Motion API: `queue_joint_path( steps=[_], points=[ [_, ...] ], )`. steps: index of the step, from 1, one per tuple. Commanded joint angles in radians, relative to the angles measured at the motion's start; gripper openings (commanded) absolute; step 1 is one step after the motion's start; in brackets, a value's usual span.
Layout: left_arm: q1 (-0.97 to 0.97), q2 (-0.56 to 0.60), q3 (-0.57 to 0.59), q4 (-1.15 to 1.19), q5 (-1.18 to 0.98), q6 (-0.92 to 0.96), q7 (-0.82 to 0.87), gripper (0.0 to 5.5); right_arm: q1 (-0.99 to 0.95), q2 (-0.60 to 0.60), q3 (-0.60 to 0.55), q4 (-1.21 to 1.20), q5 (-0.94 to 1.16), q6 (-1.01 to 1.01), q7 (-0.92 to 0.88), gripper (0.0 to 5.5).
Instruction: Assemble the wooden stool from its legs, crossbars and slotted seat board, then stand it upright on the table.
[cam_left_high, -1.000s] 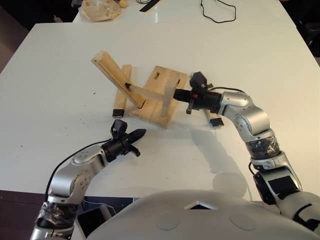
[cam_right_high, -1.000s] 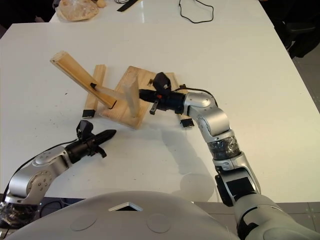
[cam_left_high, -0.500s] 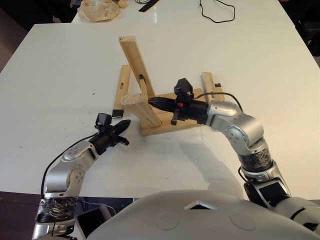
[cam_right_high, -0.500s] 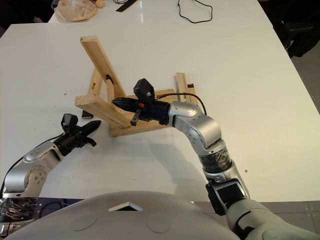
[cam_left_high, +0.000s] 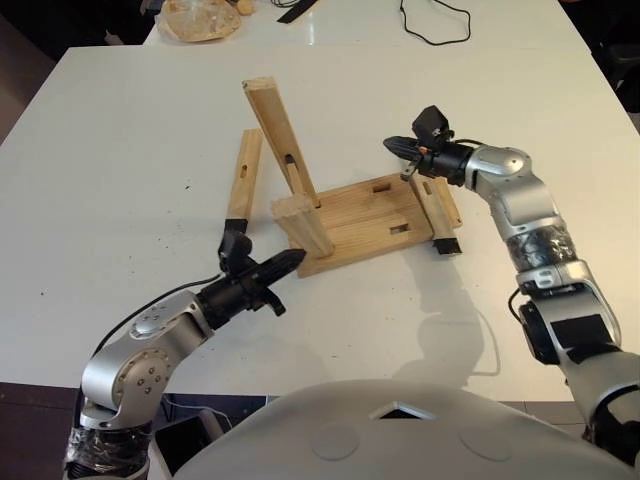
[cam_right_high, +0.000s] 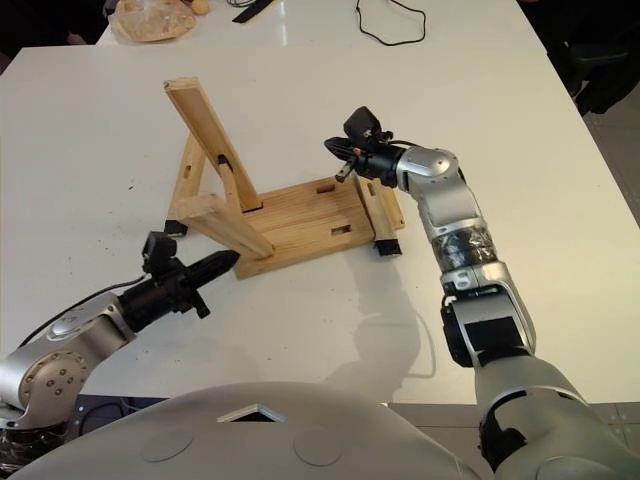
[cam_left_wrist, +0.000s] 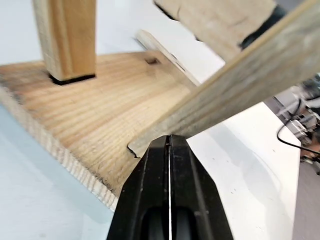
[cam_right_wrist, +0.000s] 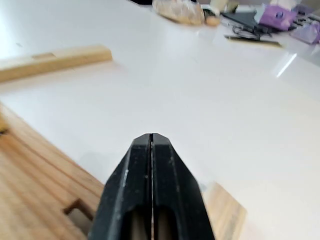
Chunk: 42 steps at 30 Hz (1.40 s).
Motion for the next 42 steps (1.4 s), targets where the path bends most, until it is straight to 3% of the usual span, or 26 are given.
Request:
queue_joint_path(
  steps=[1,7,13,20,24,33,37,42],
  points=[
    [0.019,0.08,-0.048,0.031,0.062,0.026,-0.054,0.0,-0.172,0.067,0.053,0.376,-0.128,-0.17,-0.014,0.02],
    [0.032,0.1,-0.176,0.077,0.174,-0.001,-0.091,0.0,-0.22,0.087,0.111,0.585,-0.247,-0.288,0.061,0.02],
    [-0.059,0.021,-0.314,0.202,0.329,-0.024,-0.007,0.0,-0.259,0.094,0.146,0.642,-0.323,-0.349,0.177,0.02],
    [-0.282,-0.156,-0.173,0.424,0.339,-0.091,0.15,0.0,-0.254,0.063,0.143,0.61,-0.337,-0.425,0.348,0.02],
    [-0.324,-0.206,-0.156,0.449,0.346,-0.102,0.178,0.0,-0.171,0.033,0.123,0.527,-0.317,-0.44,0.398,0.02],
    [-0.41,-0.283,-0.099,0.509,0.373,-0.129,0.235,0.0,0.034,0.076,0.045,0.185,-0.236,-0.224,0.237,0.02],
    [-0.521,-0.285,-0.079,0.611,0.405,-0.149,0.227,0.0,0.074,0.108,0.037,0.118,-0.252,-0.119,0.117,0.02],
    [-0.56,-0.259,-0.049,0.688,0.443,-0.168,0.21,0.0,0.136,0.098,0.042,-0.029,-0.235,-0.032,0.099,0.02]
  ],
)
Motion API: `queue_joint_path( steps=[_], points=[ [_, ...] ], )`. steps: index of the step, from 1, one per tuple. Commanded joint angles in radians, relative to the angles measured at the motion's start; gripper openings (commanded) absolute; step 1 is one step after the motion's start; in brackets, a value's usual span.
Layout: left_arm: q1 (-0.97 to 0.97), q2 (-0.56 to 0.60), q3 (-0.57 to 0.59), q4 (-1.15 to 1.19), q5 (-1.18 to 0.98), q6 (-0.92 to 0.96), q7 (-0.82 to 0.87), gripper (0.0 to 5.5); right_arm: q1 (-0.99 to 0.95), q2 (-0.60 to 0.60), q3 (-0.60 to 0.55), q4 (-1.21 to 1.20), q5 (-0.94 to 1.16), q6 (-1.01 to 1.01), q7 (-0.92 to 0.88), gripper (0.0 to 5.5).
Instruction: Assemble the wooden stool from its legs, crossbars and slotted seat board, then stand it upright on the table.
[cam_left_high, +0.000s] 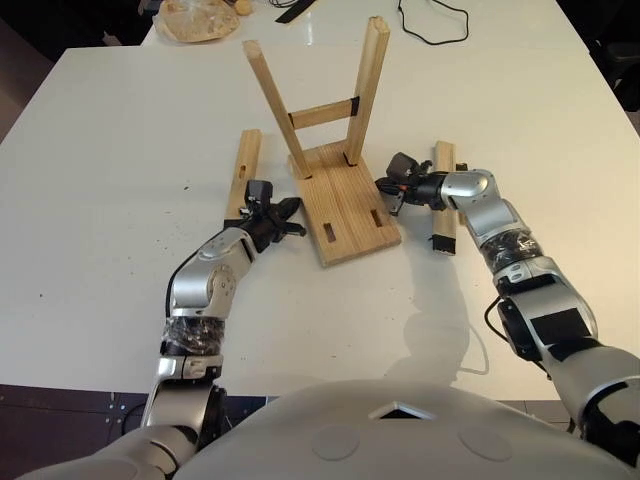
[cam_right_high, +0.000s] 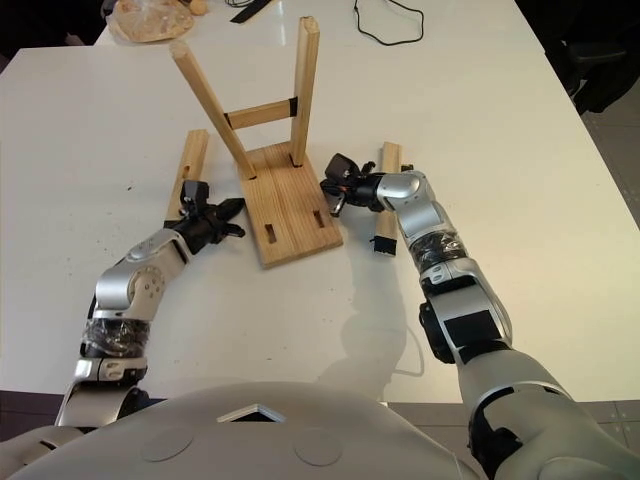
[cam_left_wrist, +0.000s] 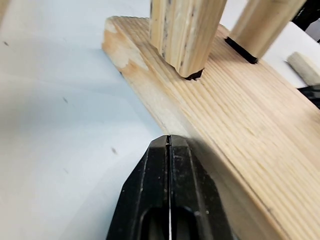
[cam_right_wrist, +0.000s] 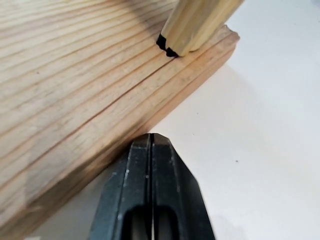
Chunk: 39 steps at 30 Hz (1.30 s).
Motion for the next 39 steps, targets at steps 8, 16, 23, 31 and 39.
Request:
queue_joint_path(
  steps=[8,16,23,31,39],
  points=[
    [0.015,0.003,0.023,0.003,0.028,-0.002,-0.034,0.0,0.193,-0.059,0.014,-0.361,0.011,0.188,-0.015,0.02],
    [0.075,-0.015,0.091,-0.07,0.056,-0.051,0.036,0.0,0.295,-0.22,-0.19,-0.643,0.143,0.22,0.008,0.02],
    [0.121,-0.069,0.186,-0.163,0.065,-0.171,0.143,0.0,0.362,-0.116,-0.495,-0.566,0.236,0.23,-0.367,0.95],
    [0.17,-0.137,0.216,-0.238,0.059,-0.2,0.203,0.0,0.62,-0.003,-0.486,-0.728,0.275,0.257,-0.461,2.03],
    [0.186,-0.161,0.235,-0.253,0.052,-0.209,0.216,0.0,0.73,-0.018,-0.44,-0.819,0.312,0.349,-0.433,2.56]
  ],
)
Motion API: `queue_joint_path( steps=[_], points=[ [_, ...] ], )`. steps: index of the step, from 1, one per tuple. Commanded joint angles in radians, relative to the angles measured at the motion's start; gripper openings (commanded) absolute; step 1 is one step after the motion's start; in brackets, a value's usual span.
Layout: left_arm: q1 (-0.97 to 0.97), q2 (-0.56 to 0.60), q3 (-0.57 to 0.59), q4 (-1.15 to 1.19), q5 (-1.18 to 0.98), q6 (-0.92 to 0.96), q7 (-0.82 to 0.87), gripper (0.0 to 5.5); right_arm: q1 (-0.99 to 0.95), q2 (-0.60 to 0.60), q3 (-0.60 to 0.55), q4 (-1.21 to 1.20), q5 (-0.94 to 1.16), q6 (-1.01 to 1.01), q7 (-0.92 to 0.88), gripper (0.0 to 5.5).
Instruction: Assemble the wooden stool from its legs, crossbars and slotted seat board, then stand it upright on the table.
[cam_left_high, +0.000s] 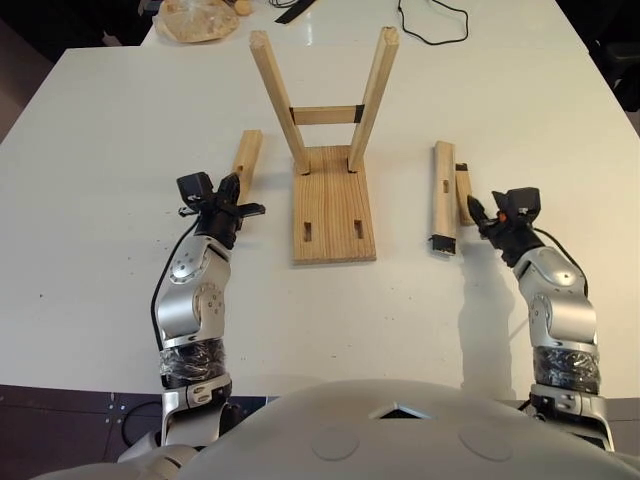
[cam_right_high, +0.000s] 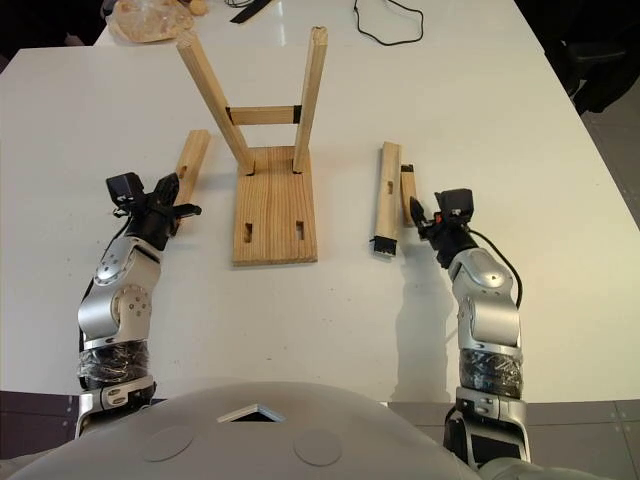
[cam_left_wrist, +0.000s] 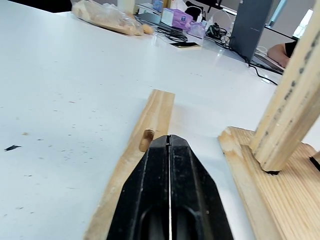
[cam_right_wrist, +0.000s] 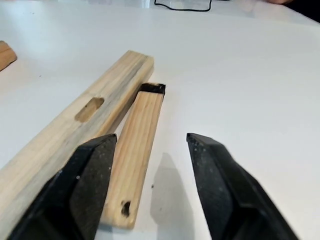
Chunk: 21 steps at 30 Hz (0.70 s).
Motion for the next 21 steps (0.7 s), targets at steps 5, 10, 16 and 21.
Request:
queue_joint_path(
  steps=[5,10,16,21],
  points=[
    [0.027,-0.028,0.003,-0.011,-0.006,-0.013,0.008,0.0,0.068,-0.037,0.038,-0.027,0.015,0.031,0.04,2.56],
    [0.016,-0.036,0.005,0.0,-0.009,-0.021,0.006,0.0,0.076,-0.036,0.042,-0.033,0.037,0.028,0.05,2.56],
    [0.018,-0.04,0.01,0.006,-0.014,-0.024,-0.001,0.0,0.076,-0.057,0.041,-0.013,0.035,0.022,0.042,2.56],
    [0.029,-0.043,0.015,0.001,-0.018,-0.022,-0.002,0.0,0.081,-0.079,0.006,-0.006,0.047,-0.009,0.046,2.56]
  ],
)
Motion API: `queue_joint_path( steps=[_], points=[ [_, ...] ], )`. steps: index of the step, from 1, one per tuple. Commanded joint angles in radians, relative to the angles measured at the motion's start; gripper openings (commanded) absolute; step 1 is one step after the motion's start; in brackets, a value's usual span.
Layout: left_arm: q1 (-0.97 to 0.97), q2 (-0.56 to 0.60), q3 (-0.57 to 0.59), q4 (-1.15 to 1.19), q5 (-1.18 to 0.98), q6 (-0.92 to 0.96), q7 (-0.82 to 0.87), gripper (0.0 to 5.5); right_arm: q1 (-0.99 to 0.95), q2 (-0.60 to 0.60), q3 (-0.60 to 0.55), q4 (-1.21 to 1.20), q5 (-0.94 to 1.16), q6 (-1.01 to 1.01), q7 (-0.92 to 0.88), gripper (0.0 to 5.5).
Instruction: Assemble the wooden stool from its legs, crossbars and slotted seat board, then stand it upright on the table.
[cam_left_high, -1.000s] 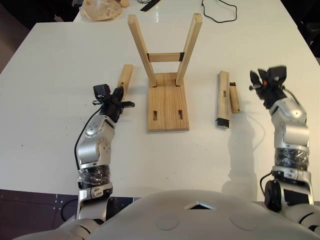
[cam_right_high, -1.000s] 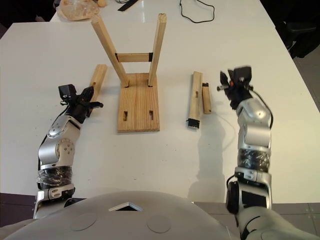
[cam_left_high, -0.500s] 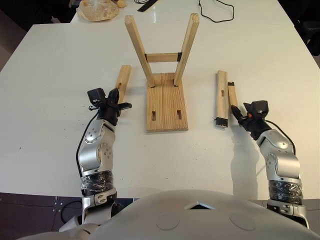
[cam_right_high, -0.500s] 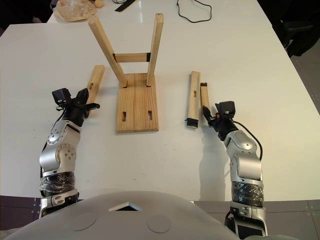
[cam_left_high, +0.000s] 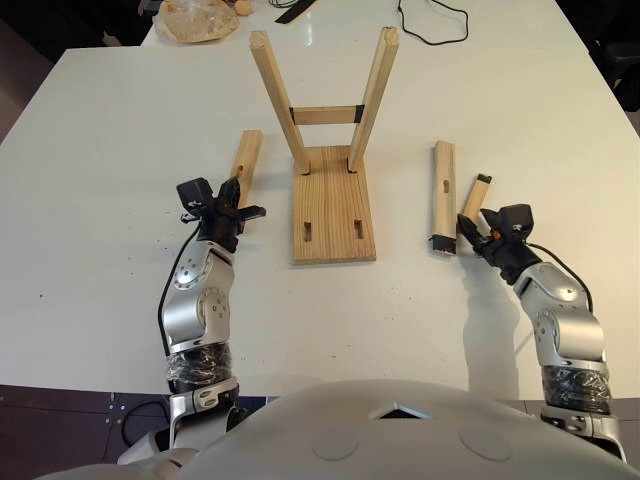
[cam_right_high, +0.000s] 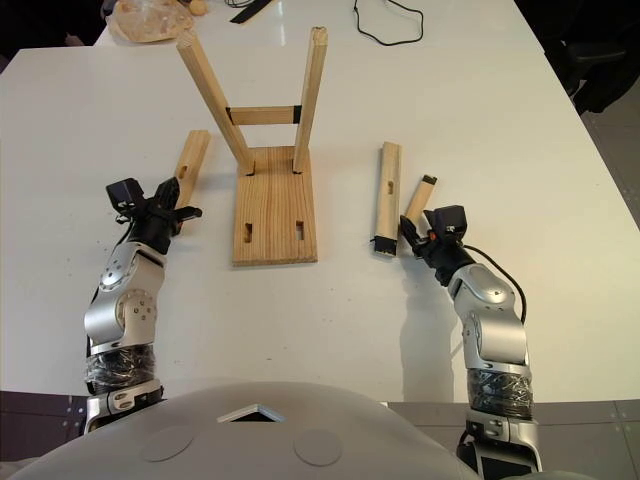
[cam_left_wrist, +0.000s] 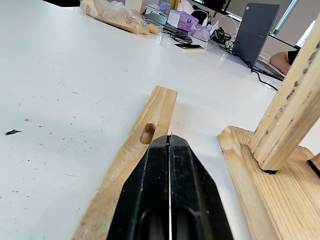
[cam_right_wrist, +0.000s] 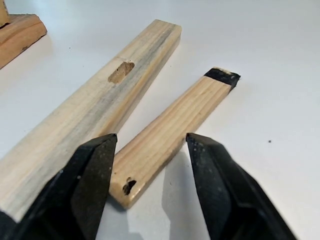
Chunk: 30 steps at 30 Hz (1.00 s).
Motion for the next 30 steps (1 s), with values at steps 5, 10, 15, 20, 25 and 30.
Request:
queue_joint_path(
  steps=[5,10,15,20,25,30],
  points=[
    [0.012,-0.015,0.002,0.0,-0.021,0.0,0.006,0.0,0.01,0.0,-0.053,0.005,0.036,-0.014,-0.018,2.56],
    [0.016,-0.023,0.0,0.001,-0.023,-0.002,0.007,0.0,0.019,0.014,-0.048,-0.052,0.079,0.013,-0.01,2.56],
    [0.015,-0.023,0.0,0.003,-0.024,-0.001,0.006,0.0,0.033,0.01,-0.026,-0.018,0.061,0.011,-0.021,2.56],
    [0.021,-0.031,-0.002,0.003,-0.025,-0.004,0.007,0.0,0.01,0.004,0.02,0.078,0.019,0.005,-0.024,2.56],
    [0.018,-0.034,-0.001,0.004,-0.031,0.001,0.006,0.0,0.007,0.006,0.035,0.1,0.005,0.012,-0.039,2.27],
    [0.019,-0.042,0.013,-0.021,-0.066,0.027,0.014,0.0,0.02,0.033,0.03,0.077,0.01,0.029,-0.071,1.59]
  ],
)
